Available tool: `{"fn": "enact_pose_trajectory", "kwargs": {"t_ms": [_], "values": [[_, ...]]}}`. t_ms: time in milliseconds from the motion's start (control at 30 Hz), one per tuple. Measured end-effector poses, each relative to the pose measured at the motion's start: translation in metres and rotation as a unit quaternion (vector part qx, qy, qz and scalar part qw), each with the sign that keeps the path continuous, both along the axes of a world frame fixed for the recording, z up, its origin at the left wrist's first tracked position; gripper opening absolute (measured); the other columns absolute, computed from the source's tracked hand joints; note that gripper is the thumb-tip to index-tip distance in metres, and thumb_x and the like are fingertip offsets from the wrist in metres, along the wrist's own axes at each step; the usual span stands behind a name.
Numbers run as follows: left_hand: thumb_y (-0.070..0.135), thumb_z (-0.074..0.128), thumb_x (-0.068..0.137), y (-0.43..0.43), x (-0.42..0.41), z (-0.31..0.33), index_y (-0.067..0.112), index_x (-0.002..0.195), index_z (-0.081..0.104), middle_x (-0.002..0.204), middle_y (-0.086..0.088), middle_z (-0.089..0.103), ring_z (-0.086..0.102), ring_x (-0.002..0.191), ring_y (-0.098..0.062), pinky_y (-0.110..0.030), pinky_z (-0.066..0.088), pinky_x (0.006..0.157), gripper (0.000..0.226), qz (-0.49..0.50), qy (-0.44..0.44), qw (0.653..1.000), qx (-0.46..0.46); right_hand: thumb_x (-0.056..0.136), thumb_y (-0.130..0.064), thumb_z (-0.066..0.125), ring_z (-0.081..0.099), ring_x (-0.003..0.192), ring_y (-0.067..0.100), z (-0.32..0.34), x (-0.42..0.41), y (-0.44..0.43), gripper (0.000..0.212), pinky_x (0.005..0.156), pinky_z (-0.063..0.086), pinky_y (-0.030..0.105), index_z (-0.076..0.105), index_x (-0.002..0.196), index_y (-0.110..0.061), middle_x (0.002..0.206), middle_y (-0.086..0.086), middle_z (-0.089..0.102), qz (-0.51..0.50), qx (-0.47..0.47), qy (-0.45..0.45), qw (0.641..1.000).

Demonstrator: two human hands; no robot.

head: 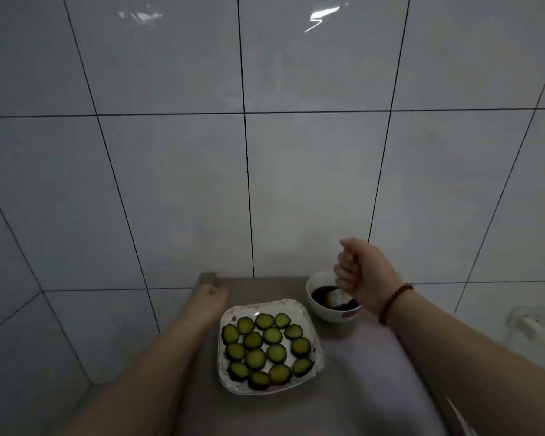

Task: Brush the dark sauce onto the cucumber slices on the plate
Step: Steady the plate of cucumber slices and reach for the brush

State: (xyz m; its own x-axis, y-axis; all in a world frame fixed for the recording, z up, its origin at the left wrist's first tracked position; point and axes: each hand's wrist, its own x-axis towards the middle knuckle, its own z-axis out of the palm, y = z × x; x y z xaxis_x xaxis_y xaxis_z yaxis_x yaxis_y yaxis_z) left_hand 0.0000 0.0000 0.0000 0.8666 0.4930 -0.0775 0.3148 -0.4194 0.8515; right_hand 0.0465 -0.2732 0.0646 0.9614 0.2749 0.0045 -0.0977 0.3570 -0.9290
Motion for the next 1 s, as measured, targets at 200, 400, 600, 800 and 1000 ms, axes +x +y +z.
{"fn": "enact_pose_trajectory", "kwargs": {"t_ms": [200, 400, 600, 800, 1000], "values": [[0.021, 0.048, 0.118, -0.018, -0.036, -0.049, -0.008, 0.125, 0.067, 0.115, -0.028, 0.070, 0.066, 0.105, -0.027, -0.040, 0.055, 0.091, 0.035, 0.047, -0.036, 0.994, -0.089, 0.093, -0.010, 0.054, 0.030, 0.044, 0.013, -0.074, -0.038, -0.001, 0.040, 0.043, 0.027, 0.022, 0.042, 0.055, -0.016, 0.045, -0.004, 0.035, -0.137, -0.235, -0.014, 0.962], [0.023, 0.048, 0.120, -0.035, -0.048, -0.062, 0.005, 0.163, 0.055, 0.162, -0.017, 0.063, 0.061, 0.148, -0.036, -0.041, 0.049, 0.117, 0.047, 0.112, -0.076, 0.984, -0.120, 0.092, -0.023, 0.059, 0.058, 0.061, 0.014, -0.104, -0.046, 0.011, 0.019, 0.051, 0.044, 0.022, 0.053, 0.079, -0.011, 0.074, 0.003, 0.063, -0.061, -0.456, -0.003, 0.888], [0.030, 0.049, 0.119, -0.046, -0.043, -0.067, 0.014, 0.163, 0.056, 0.155, -0.013, 0.065, 0.060, 0.123, -0.023, -0.037, 0.048, 0.103, 0.047, 0.148, -0.114, 0.959, -0.215, 0.097, -0.014, 0.046, 0.069, 0.054, 0.023, -0.106, -0.050, 0.028, 0.012, 0.045, 0.058, 0.031, 0.054, 0.088, -0.016, 0.085, 0.013, 0.070, -0.014, -0.444, 0.033, 0.895], [0.024, 0.049, 0.116, -0.042, -0.032, -0.065, -0.004, 0.156, 0.060, 0.151, -0.027, 0.068, 0.068, 0.138, -0.047, -0.057, 0.058, 0.113, 0.050, 0.134, -0.086, 0.948, -0.277, 0.099, -0.008, 0.049, 0.070, 0.051, 0.023, -0.109, -0.049, 0.034, 0.007, 0.050, 0.061, 0.035, 0.052, 0.093, -0.010, 0.085, 0.012, 0.068, -0.048, -0.346, 0.101, 0.932], [0.017, 0.050, 0.110, -0.037, -0.023, -0.068, -0.012, 0.116, 0.069, 0.120, -0.031, 0.074, 0.073, 0.107, -0.041, -0.041, 0.052, 0.086, 0.036, 0.117, -0.083, 0.937, -0.320, 0.095, 0.003, 0.055, 0.069, 0.049, 0.010, -0.111, -0.045, 0.030, 0.015, 0.044, 0.055, 0.022, 0.055, 0.110, 0.002, 0.085, 0.010, 0.064, -0.026, -0.313, 0.116, 0.942]]}}
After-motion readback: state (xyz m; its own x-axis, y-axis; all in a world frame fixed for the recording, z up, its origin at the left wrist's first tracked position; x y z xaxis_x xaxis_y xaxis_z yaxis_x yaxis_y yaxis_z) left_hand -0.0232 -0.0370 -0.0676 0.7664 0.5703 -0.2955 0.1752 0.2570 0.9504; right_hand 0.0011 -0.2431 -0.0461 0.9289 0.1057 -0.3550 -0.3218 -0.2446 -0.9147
